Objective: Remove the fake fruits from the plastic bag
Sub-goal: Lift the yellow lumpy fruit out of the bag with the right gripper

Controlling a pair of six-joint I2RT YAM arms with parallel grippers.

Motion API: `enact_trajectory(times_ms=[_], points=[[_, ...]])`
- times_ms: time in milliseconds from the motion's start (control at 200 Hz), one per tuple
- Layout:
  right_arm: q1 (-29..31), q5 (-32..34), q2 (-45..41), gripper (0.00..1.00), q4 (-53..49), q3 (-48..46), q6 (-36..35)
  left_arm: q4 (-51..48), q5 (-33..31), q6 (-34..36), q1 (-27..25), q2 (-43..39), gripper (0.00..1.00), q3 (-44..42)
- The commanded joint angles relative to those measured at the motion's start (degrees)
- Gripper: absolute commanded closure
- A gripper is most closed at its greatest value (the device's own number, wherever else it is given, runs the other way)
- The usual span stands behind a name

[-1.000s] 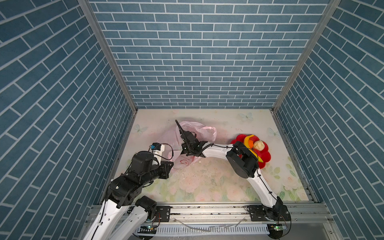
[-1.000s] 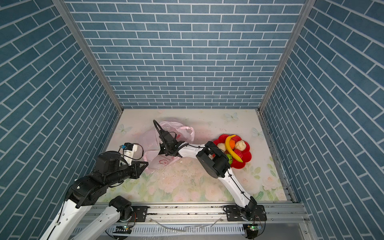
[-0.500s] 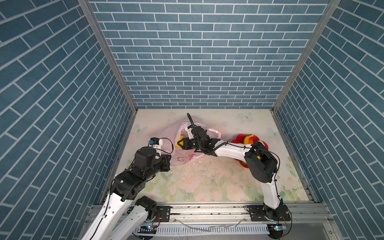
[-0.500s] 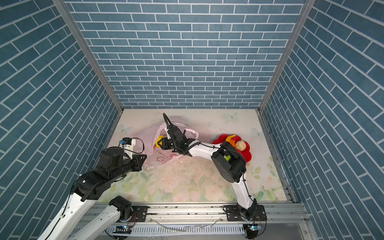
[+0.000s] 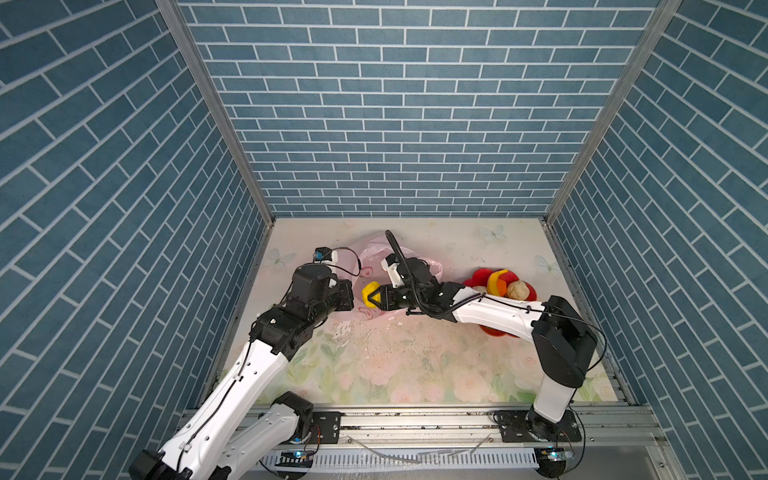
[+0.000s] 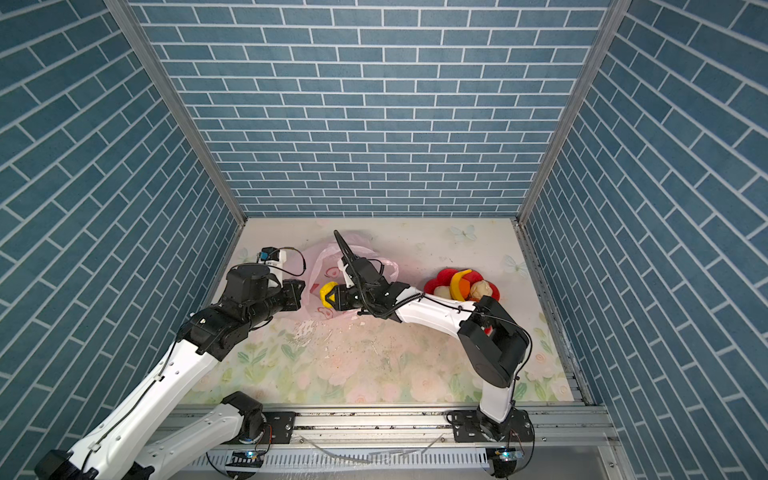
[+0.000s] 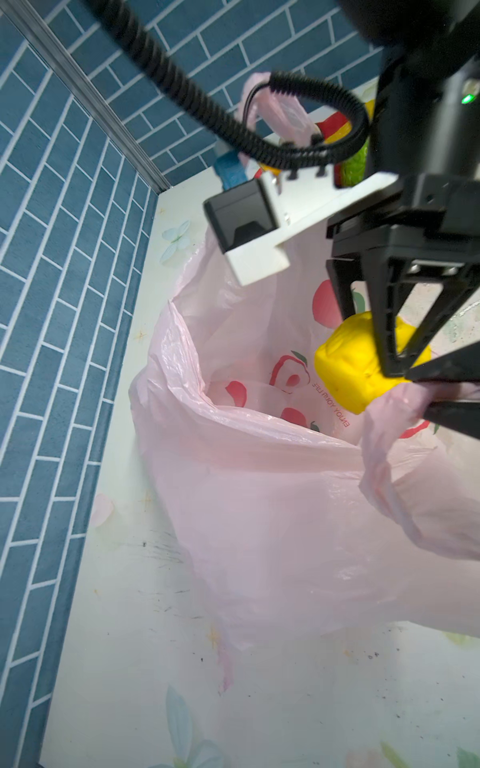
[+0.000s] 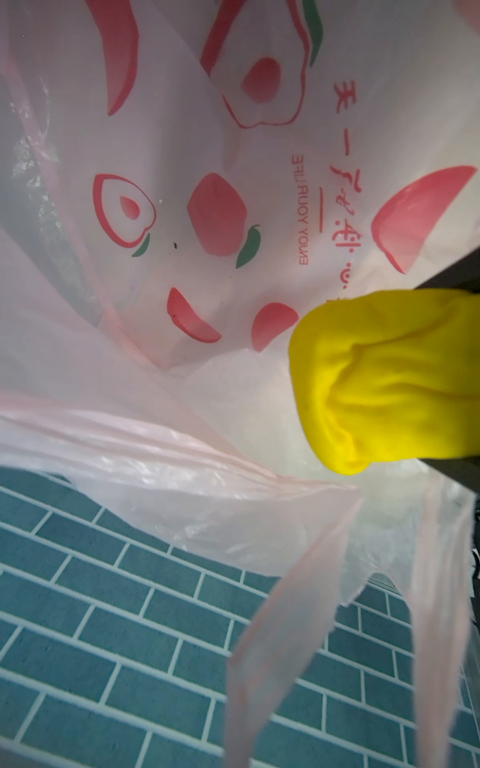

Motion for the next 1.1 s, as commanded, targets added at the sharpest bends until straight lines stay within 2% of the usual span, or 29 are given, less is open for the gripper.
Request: enact_trajectory(times_ms=[0,150,315,480,845,1095], points=[[0.98,0.20,-5.54,0.86,-5.10,-2.62,-2.21,3.82,-0.04,1.15,1.05,2.27,0.88,1.67],[1.78,1.37,-10.15,0.86,-8.96,-3.17,-2.80,5.18,-0.09,0.89,1.96,6.45,0.88,2.69],[1.92,5.56,-17.04,0.86,-14.85,-3.50,-4.05,8.47,0.26,-0.77,3.75,9.27,0.88,1.62],[-0.61,10.71,-23.34,0.86,-23.08,-2.40,-7.08,9.86,0.52,-0.90,3.92,11.60,0.88,1.26],[-20.30,16.69,-35.28,0.85,-37.54,-2.32,-13.95,12.47,-2.16,-1.57,3.91,12.66,0.85,0.79],[-34.14,16.12,-35.73,0.84,-40.94,-6.54,-16.37,12.23,-1.79,-0.57,3.89,13.58,0.84,4.18]])
